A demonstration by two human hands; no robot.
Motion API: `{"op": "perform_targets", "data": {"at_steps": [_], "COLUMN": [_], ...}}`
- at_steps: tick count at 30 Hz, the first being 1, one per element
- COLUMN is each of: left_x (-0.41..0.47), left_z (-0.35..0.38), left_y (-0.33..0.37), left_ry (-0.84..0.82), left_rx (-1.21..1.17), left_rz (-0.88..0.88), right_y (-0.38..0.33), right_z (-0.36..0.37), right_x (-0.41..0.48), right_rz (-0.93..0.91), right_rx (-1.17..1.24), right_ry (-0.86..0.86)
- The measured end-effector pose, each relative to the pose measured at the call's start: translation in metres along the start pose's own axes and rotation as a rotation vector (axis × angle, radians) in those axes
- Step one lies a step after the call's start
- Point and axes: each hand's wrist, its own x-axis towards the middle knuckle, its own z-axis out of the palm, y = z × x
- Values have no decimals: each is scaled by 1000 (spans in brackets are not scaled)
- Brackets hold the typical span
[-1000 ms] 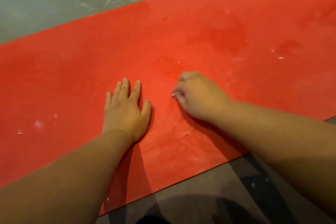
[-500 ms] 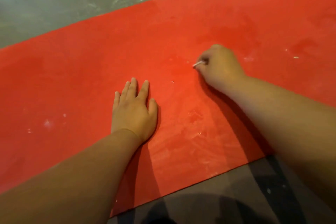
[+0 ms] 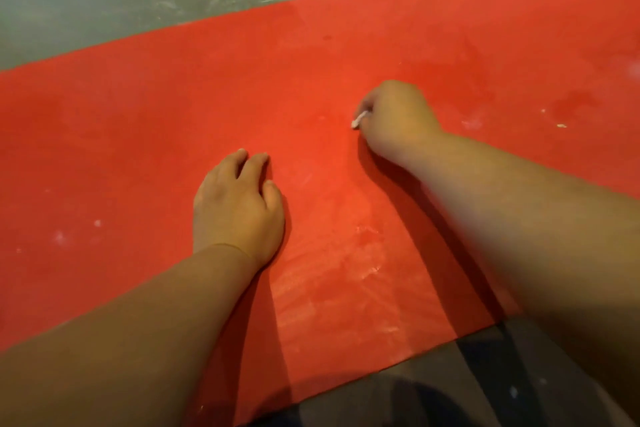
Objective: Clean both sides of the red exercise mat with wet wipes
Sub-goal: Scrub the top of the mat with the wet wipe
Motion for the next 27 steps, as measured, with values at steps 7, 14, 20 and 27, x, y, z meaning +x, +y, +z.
{"op": "perform_targets", "data": {"at_steps": [7,14,20,27], "left_x": [14,20,23,24], "left_z": [1,5,7,8], "left_y": [-2,-5,-9,-9], "left_ry": [5,-91,-41,-13], "left_rx": [27,49,52,30], "left_rz": [-51,15,33,38], "right_y": [-45,-3,-16,-27], "right_z": [19,10,20,22], "right_x": [-24,3,-7,-4], "right_rz": [-72,-42,83,-298], "right_rx": [161,75,38,38], "right_ry": [76,76,190,46]}}
